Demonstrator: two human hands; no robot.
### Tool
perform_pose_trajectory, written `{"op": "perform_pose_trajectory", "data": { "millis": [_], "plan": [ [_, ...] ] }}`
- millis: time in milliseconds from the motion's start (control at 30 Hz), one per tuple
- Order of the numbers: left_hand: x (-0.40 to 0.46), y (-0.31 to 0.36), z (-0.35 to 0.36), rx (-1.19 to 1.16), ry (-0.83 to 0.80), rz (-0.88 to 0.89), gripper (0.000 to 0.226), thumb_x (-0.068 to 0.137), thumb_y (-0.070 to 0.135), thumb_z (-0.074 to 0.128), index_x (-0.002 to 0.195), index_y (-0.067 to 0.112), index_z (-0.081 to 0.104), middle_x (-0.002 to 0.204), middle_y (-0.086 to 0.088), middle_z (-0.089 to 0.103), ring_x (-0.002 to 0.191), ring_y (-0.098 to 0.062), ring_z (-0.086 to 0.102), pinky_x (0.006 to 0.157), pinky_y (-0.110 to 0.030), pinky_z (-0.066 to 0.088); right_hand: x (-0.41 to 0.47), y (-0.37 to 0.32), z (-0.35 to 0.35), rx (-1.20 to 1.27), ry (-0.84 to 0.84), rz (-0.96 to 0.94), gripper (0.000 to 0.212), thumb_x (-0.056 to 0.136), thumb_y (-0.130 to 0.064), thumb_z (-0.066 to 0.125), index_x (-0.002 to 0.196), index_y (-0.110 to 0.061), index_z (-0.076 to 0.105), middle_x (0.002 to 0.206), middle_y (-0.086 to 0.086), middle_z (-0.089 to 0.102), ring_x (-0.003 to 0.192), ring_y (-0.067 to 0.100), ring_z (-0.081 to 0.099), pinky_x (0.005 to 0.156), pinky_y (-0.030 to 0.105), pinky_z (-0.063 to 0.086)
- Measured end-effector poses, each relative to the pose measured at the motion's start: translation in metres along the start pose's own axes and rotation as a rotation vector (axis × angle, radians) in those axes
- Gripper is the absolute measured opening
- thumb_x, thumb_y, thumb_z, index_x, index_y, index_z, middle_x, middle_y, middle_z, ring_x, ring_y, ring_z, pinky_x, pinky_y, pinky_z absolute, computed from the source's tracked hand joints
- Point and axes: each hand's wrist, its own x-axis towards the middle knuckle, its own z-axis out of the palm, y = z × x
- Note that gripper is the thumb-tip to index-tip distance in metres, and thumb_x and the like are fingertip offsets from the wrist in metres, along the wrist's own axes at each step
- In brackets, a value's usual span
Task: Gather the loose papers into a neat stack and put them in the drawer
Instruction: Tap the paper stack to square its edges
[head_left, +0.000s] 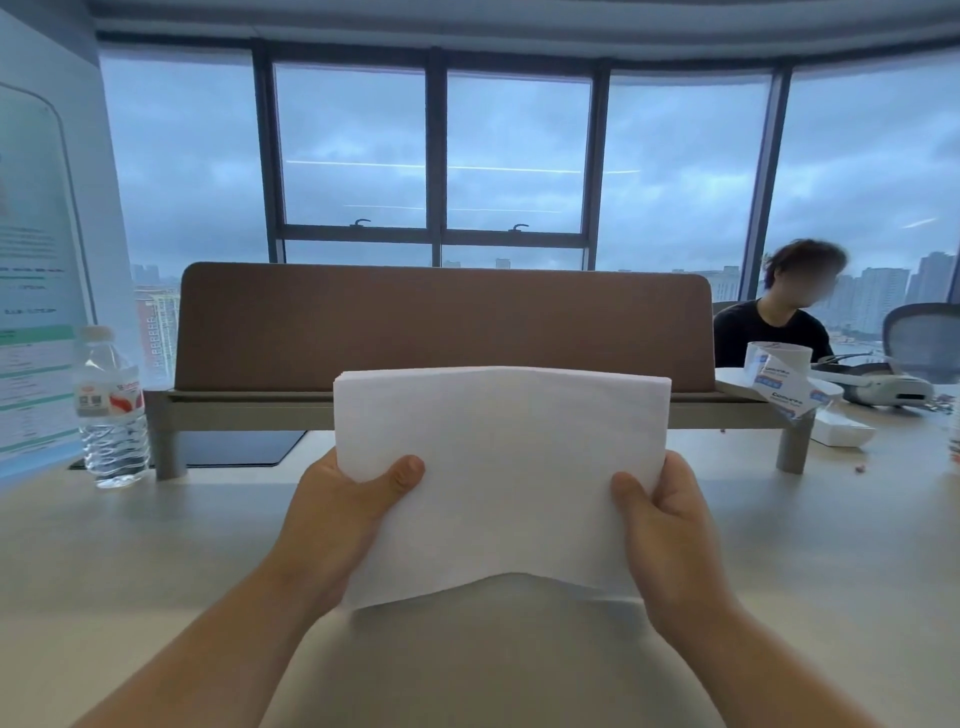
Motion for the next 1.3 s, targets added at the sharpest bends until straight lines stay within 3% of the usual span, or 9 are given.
{"op": "perform_pose_trajectory", "data": {
  "millis": [167,300,467,667,833,933,1033,1100,1300],
  "plan": [
    [0.003,-0.007,-0.006,-0.022,0.012,-0.007,0.047,0.080,0.040,0.083,0.122,0.024,0.071,0.110,-0.002,0.082,0.098,-0.031,0.079,0.087,-0.054,0.062,0.003,0.003,-0.002,0.052,-0.003,0.047,0.014,0.098,-0.014,0.062,0.100,-0.028,0.062,0.098,-0.005,0.072,0.090,0.019,0.068,0.079,0.042,0.056],
    [0.006,-0.024,-0.009,0.043,0.033,-0.055,0.024,0.099,0.033,0.069,0.123,0.027,0.069,0.110,0.003,0.081,0.099,-0.024,0.079,0.092,-0.053,0.061,0.000,0.017,-0.003,-0.012,-0.066,0.098,0.015,0.099,-0.013,0.061,0.104,-0.028,0.062,0.102,-0.006,0.074,0.094,0.018,0.070,0.083,0.042,0.056],
    [0.011,-0.032,-0.011,0.116,0.052,-0.053,0.018,0.108,0.030,0.055,0.121,0.032,0.067,0.109,0.008,0.081,0.099,-0.021,0.078,0.088,-0.047,0.061,0.002,0.022,-0.004,-0.117,-0.084,0.095,0.013,0.101,-0.016,0.059,0.104,-0.029,0.062,0.102,-0.008,0.075,0.096,0.018,0.069,0.090,0.045,0.056],
    [0.002,-0.018,-0.012,0.221,0.078,-0.056,0.019,0.110,0.031,0.049,0.114,0.031,0.068,0.103,0.008,0.080,0.096,-0.018,0.075,0.077,-0.037,0.058,-0.002,0.006,-0.006,-0.248,-0.026,0.064,0.008,0.099,-0.013,0.059,0.099,-0.020,0.063,0.093,-0.007,0.071,0.089,0.021,0.066,0.075,0.036,0.049],
    [-0.014,0.006,-0.019,0.374,0.081,0.014,0.023,0.110,0.035,0.046,0.113,0.028,0.068,0.101,0.007,0.078,0.092,-0.018,0.074,0.080,-0.039,0.059,-0.009,-0.012,-0.020,-0.311,-0.104,0.104,0.003,0.097,-0.016,0.062,0.097,-0.017,0.065,0.093,0.001,0.074,0.086,0.027,0.069,0.084,0.048,0.058],
    [-0.034,0.020,-0.021,0.391,0.071,0.006,0.027,0.112,0.036,0.042,0.112,0.028,0.068,0.098,0.009,0.077,0.087,-0.012,0.073,0.068,-0.028,0.054,-0.024,-0.030,-0.043,-0.150,-0.217,0.200,0.012,0.100,-0.009,0.058,0.103,-0.016,0.068,0.099,0.008,0.078,0.086,0.029,0.074,0.082,0.049,0.062],
    [-0.051,0.034,-0.021,0.362,0.059,-0.038,0.028,0.111,0.039,0.043,0.106,0.031,0.070,0.091,0.010,0.079,0.089,-0.018,0.074,0.076,-0.036,0.060,-0.046,-0.053,-0.069,0.125,-0.353,0.371,0.019,0.103,-0.004,0.053,0.110,-0.012,0.069,0.098,0.013,0.080,0.077,0.026,0.077,0.065,0.038,0.065],
    [-0.062,0.043,-0.021,0.306,0.057,-0.081,0.027,0.110,0.039,0.046,0.101,0.031,0.071,0.088,0.013,0.079,0.089,-0.022,0.076,0.081,-0.041,0.062,-0.059,-0.065,-0.085,0.219,-0.417,0.476,0.021,0.102,-0.004,0.052,0.115,-0.008,0.068,0.100,0.017,0.080,0.076,0.029,0.077,0.061,0.038,0.065],
    [-0.104,0.067,-0.009,0.233,-0.015,-0.210,0.024,0.109,0.034,0.053,0.102,0.027,0.075,0.094,0.000,0.082,0.087,-0.028,0.076,0.083,-0.044,0.061,-0.103,-0.078,-0.136,0.415,-0.577,0.811,0.042,0.092,-0.023,0.055,0.130,-0.008,0.063,0.122,0.022,0.073,0.093,0.036,0.074,0.075,0.044,0.062]
  ]
}}
